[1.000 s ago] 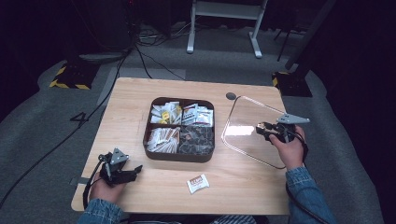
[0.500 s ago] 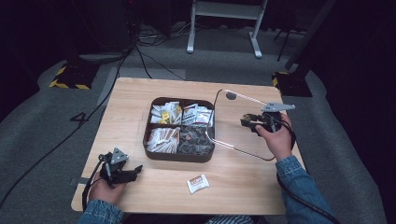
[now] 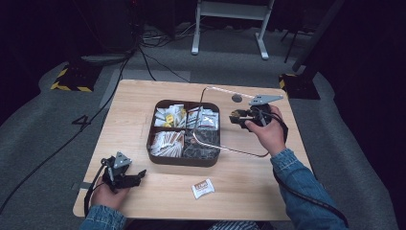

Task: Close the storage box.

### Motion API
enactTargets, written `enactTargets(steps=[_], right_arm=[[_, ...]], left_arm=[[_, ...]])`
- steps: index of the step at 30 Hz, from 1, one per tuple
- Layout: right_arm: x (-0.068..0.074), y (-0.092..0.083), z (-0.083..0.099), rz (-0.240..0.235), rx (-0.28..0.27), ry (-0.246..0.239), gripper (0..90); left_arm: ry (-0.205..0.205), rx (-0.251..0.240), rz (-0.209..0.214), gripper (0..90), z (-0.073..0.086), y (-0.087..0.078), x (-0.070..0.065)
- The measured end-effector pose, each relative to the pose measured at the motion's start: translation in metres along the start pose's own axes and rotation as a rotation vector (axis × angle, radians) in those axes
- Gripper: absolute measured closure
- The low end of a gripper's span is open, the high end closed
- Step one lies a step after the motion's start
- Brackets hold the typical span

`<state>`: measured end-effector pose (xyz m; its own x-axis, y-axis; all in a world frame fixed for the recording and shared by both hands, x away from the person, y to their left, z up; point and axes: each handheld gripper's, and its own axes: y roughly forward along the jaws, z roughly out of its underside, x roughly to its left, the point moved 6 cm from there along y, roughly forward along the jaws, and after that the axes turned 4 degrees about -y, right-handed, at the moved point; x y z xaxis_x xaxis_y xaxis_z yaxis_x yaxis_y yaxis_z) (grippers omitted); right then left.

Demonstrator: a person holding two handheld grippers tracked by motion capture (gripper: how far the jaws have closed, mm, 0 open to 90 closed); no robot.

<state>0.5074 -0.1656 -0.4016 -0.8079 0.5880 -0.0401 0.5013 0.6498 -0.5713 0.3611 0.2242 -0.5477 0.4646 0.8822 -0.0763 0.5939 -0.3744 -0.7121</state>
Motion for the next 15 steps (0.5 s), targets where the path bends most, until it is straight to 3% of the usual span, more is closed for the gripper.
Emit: enactTargets(steps=[5, 15], right_arm=[[0.01, 0.013, -0.015, -0.022, 0.012, -0.013, 58.8], [0.037, 0.049, -0.034, -0.078, 0.05, -0.06, 58.8]], left_arm=[[-0.024, -0.004, -0.018, 22.9, -0.002, 0.002, 0.001], [-0.026, -0.003, -0.026, 22.9, -0.003, 0.003, 0.002]])
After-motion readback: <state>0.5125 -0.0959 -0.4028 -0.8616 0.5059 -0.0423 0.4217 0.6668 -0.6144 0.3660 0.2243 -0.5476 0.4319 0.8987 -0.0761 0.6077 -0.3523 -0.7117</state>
